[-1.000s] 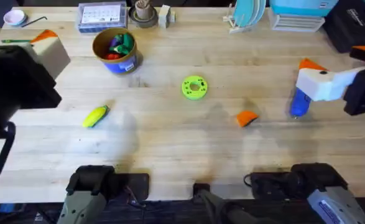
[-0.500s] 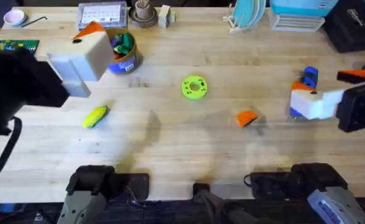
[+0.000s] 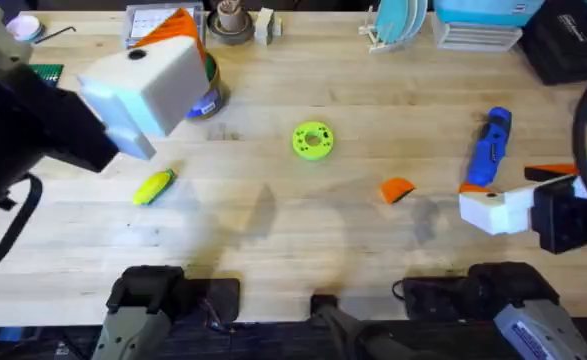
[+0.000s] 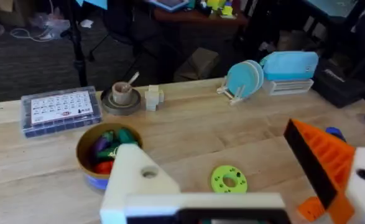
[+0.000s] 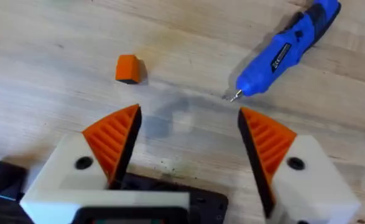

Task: Pick up the gripper from the table and insert it into the empty holder that is missing its gripper. Then pick up a screw, insert it into the mounting hole, and use the screwdriver to tighten it. Finally, clean up the table by picking up the vegetable and placing it into the bucket.

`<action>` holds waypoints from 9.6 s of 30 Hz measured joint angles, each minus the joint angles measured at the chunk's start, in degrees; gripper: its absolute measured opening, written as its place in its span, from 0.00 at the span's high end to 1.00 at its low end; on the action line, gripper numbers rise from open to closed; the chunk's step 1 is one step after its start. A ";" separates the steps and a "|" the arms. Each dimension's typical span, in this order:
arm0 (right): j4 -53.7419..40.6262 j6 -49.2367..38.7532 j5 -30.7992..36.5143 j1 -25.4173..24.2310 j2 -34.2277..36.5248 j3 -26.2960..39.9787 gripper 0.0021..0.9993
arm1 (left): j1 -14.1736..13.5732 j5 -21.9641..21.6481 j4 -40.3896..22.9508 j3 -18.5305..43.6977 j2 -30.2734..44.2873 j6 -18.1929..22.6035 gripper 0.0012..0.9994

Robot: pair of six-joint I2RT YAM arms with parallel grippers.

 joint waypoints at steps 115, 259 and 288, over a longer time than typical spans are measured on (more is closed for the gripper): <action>0.00 0.00 -0.01 0.00 0.00 0.00 0.00 | -21.92 24.99 34.02 -56.89 -28.61 3.06 0.01; 50.26 29.41 -58.18 29.70 34.98 -5.68 0.99 | -21.92 24.99 34.00 -56.89 -28.61 3.06 0.01; 50.60 25.28 -77.53 24.44 48.33 -5.68 0.99 | -21.92 24.99 34.00 -56.89 -28.62 8.63 0.01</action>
